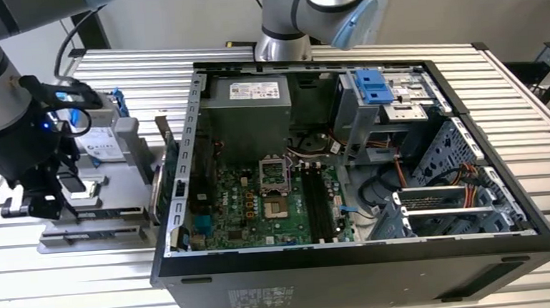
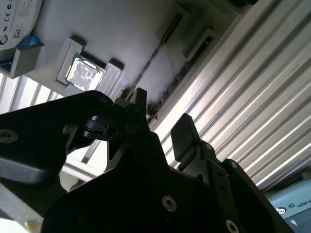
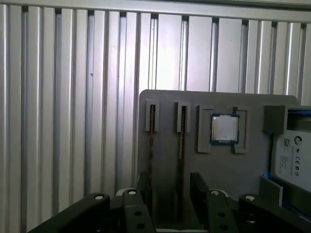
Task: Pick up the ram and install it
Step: 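Pick up the ram and move it above insertion slot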
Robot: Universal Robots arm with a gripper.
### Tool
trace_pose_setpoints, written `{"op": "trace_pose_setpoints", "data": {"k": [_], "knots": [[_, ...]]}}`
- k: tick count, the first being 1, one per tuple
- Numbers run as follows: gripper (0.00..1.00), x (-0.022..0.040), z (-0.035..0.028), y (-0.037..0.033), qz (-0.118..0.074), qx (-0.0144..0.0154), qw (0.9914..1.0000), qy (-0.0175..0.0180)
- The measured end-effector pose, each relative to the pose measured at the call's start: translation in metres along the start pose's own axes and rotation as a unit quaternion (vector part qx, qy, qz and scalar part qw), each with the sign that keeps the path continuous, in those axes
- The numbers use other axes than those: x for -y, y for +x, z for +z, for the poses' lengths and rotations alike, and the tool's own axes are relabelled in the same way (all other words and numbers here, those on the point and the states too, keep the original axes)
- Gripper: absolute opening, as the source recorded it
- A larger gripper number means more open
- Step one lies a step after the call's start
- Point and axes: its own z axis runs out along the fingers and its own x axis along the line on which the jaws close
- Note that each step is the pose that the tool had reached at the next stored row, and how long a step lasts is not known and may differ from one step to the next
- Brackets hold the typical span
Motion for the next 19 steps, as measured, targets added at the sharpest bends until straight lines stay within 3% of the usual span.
{"op": "trace_pose_setpoints", "data": {"k": [9, 19], "knots": [[1.0, 0.0013, 0.0125, 0.0009, 0.003, -0.0004, 0.99999, -0.0014], [1.0, 0.0014, 0.0263, 0.007, 0.009, -0.0004, 0.99995, -0.0041]]}}
